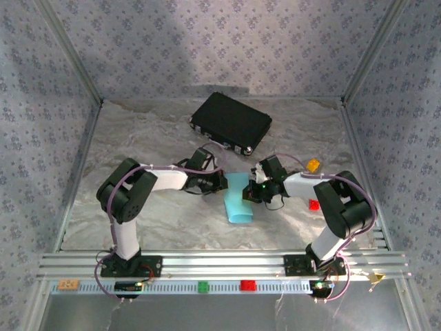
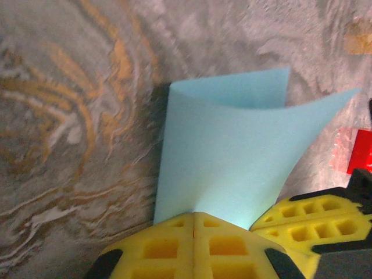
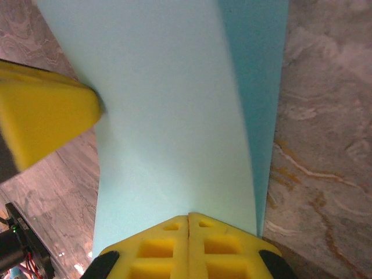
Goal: Fold a paper plane with a square sheet of paper (pick it up from the middle)
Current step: First fold the square sheet of paper in half at the center of the table.
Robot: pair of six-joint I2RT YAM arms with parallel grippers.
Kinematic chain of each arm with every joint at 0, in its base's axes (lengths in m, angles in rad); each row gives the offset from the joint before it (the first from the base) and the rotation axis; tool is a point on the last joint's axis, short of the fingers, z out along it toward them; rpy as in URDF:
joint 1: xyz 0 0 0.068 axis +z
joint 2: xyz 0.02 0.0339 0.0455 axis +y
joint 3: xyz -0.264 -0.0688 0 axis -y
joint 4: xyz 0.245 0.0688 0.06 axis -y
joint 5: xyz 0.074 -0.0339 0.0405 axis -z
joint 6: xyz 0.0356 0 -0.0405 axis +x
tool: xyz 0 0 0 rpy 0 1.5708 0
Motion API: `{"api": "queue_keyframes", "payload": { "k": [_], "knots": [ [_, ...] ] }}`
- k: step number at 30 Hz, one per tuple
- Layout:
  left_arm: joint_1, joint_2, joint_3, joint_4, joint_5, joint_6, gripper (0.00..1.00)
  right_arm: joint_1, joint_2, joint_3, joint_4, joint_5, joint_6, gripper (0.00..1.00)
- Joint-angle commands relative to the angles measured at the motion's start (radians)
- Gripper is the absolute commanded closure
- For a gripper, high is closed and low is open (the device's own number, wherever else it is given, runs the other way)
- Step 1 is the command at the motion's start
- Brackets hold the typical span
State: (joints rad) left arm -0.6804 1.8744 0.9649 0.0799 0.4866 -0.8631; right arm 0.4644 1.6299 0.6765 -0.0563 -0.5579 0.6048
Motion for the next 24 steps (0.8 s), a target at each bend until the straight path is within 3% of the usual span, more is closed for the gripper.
{"api": "queue_keyframes", "payload": {
  "k": [1, 6, 13, 24],
  "knots": [
    [0.011, -0.001, 0.06, -0.038, 0.016, 0.04, 1.0, -0.01, 0.021, -0.041, -0.124, 0.093, -0.004, 1.0],
    [0.032, 0.062, 0.065, 0.0, 0.06, 0.033, 1.0, -0.009, 0.026, -0.04, -0.123, 0.091, -0.005, 1.0],
    [0.047, 0.11, 0.041, 0.004, 0.028, 0.028, 1.0, -0.01, 0.027, -0.041, -0.122, 0.092, -0.004, 1.0],
    [0.054, 0.066, 0.11, -0.037, 0.077, 0.055, 1.0, -0.011, 0.027, -0.042, -0.125, 0.094, -0.006, 1.0]
  ]
}}
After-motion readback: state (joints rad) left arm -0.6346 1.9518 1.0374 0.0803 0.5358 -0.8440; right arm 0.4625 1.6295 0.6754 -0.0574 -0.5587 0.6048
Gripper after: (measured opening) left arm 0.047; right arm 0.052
